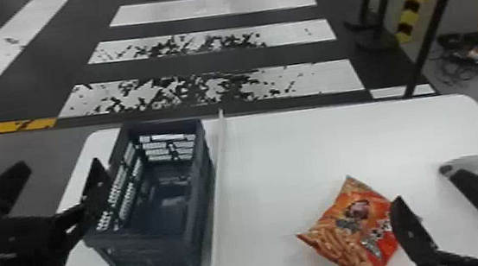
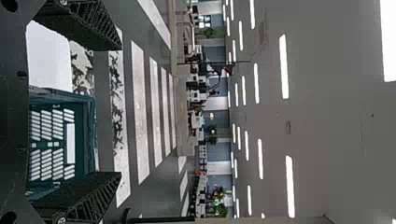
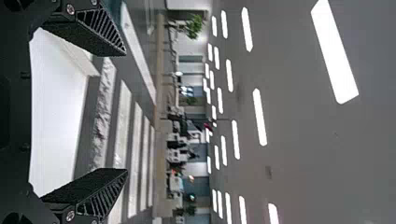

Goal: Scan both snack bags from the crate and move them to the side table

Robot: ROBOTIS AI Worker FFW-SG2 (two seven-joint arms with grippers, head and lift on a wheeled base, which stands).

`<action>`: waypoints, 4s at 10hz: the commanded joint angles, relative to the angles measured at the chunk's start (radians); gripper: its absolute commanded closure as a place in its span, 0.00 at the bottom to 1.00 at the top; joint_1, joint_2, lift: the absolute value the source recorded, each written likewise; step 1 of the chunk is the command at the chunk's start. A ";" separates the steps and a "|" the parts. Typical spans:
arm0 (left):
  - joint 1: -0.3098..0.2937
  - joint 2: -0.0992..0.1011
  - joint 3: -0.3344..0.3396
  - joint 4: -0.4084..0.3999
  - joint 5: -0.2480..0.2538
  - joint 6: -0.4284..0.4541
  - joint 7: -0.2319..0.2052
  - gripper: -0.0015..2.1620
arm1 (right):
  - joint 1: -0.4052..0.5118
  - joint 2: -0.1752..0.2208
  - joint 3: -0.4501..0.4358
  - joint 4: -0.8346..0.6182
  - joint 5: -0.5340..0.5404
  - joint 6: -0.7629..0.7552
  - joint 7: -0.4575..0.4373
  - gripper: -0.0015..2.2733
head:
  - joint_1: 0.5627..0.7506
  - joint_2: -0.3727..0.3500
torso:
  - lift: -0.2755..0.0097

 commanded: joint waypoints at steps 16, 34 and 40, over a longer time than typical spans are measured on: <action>-0.019 0.021 0.004 0.100 0.143 -0.080 -0.134 0.02 | -0.329 0.043 0.794 -0.081 0.947 1.539 -0.572 0.04 | 0.70 0.87 | 0.63; -0.013 0.041 -0.016 0.123 0.150 -0.111 -0.186 0.02 | -0.586 0.106 0.760 0.307 0.895 1.429 -0.520 0.06 | 0.70 0.86 | 0.63; -0.020 0.035 -0.019 0.151 0.164 -0.126 -0.219 0.02 | -0.609 0.103 0.754 0.353 0.903 1.377 -0.474 0.89 | 0.70 0.83 | 0.63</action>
